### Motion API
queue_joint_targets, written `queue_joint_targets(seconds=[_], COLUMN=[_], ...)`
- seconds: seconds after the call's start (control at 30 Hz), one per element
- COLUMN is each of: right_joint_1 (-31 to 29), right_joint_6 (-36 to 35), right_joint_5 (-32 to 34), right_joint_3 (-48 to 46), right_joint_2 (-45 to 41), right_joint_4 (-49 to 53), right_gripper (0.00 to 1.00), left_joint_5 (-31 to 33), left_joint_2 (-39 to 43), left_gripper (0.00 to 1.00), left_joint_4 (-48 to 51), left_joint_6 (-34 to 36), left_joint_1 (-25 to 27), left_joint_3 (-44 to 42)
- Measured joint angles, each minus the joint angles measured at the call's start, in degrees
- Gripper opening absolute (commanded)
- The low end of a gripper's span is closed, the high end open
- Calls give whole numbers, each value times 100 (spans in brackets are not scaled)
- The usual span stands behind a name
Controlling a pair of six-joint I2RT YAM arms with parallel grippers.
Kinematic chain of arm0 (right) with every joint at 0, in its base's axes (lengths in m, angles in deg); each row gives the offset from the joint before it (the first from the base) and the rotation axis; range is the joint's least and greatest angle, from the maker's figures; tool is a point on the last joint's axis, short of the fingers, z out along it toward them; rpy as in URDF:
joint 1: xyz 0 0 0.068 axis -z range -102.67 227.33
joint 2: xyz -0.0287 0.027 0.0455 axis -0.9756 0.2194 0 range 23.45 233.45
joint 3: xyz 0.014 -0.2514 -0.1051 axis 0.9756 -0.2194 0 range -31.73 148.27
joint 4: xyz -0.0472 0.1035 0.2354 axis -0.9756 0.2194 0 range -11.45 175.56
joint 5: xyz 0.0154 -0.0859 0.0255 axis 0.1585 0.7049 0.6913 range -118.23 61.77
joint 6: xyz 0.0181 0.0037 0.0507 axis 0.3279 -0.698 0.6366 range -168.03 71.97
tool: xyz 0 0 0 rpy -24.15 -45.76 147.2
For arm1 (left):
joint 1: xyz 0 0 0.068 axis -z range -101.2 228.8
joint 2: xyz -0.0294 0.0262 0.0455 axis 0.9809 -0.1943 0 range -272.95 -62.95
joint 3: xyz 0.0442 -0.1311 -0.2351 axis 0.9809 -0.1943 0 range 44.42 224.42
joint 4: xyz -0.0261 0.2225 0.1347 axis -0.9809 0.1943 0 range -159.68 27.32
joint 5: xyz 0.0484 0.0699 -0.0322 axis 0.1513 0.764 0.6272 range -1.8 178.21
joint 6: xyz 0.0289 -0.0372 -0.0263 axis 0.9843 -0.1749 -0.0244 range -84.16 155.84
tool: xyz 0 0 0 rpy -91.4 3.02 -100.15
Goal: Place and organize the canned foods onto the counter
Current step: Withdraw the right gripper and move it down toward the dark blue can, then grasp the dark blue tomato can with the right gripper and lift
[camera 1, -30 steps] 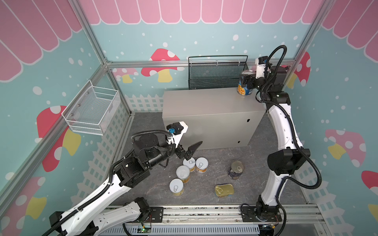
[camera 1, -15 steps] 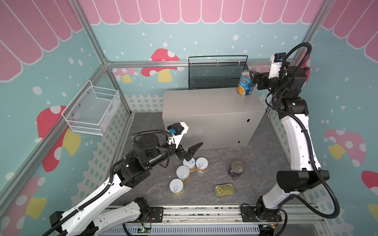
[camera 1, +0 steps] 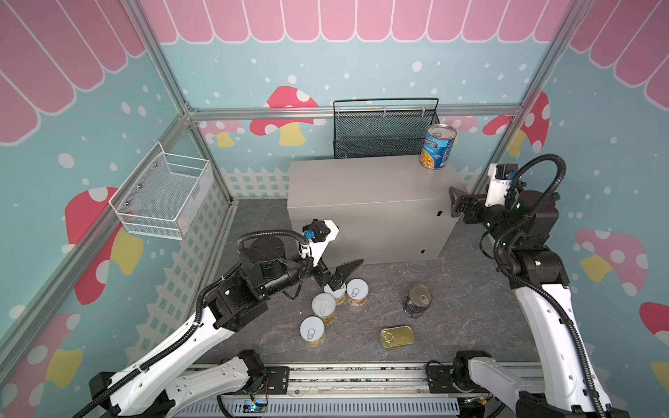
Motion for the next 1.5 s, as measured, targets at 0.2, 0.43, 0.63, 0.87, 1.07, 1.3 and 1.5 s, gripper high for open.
queue_joint_targets(seconds=[0.2,0.43,0.63,0.87,1.07,1.3,1.5], right_joint_1=[0,-164,-1047,-2092,-2490,-2855,-3198], right_joint_6=[271,772,1268,2004,2417,2697,2968], right_joint_5=[-247,-505,-249,422,1005,1248,1412], right_joint_3=[-1156,-2323,-3067,-3552,-3700,-3875,-4085], right_joint_2=[-446,-590,-809,-879,-1032,-960,-903], right_joint_4=[240,319,367,557,848,907,925], right_gripper=[99,99,99,99,99,99,98], left_joint_5=[28,254,365,400,472,474,476], left_joint_2=[-114,-153,-184,-149,17,26,26], left_gripper=[99,99,99,99,99,99,99], left_joint_4=[372,654,743,883,946,964,964], left_joint_6=[-164,-157,-138,-72,17,37,57], left_joint_1=[278,625,658,658,658,658,658], left_joint_3=[85,24,-59,-114,-188,-203,-205])
